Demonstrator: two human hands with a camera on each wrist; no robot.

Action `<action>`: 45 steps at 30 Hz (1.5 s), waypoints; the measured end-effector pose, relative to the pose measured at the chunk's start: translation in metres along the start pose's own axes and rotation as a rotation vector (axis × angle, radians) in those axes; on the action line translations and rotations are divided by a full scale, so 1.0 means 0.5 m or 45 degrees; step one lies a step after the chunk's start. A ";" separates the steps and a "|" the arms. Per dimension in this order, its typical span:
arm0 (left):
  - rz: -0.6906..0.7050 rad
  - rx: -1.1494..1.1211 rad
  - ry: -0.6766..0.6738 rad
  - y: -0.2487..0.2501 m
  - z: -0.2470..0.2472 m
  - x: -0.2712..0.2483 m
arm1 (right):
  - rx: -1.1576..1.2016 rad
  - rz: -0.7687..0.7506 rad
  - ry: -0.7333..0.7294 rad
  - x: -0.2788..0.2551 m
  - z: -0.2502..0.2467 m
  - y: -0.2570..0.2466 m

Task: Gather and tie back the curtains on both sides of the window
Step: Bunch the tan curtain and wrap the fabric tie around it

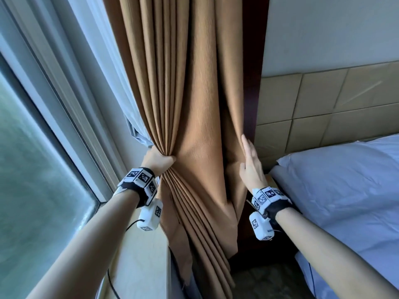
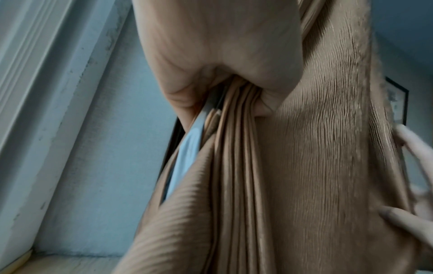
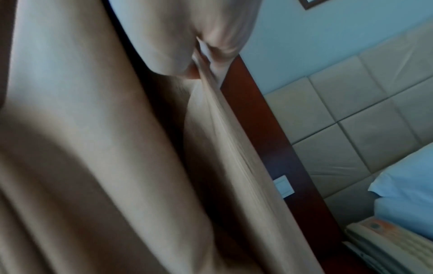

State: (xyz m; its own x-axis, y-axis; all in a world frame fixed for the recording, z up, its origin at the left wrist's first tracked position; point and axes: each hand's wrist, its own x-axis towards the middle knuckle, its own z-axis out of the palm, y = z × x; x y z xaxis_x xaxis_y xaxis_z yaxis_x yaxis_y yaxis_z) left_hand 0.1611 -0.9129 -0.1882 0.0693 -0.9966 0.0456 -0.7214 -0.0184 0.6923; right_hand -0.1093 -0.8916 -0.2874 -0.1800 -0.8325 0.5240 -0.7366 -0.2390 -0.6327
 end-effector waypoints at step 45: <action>0.053 0.256 -0.137 0.027 0.060 0.000 | -0.621 -0.527 -0.683 -0.063 0.083 -0.220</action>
State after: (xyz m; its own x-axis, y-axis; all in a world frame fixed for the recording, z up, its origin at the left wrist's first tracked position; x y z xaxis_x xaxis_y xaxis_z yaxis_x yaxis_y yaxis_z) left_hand 0.1305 -0.9156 -0.2003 -0.0295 -0.9995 -0.0131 -0.8457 0.0180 0.5333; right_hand 0.0043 -0.8598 -0.2581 0.4113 -0.8796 0.2392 -0.8968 -0.4374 -0.0665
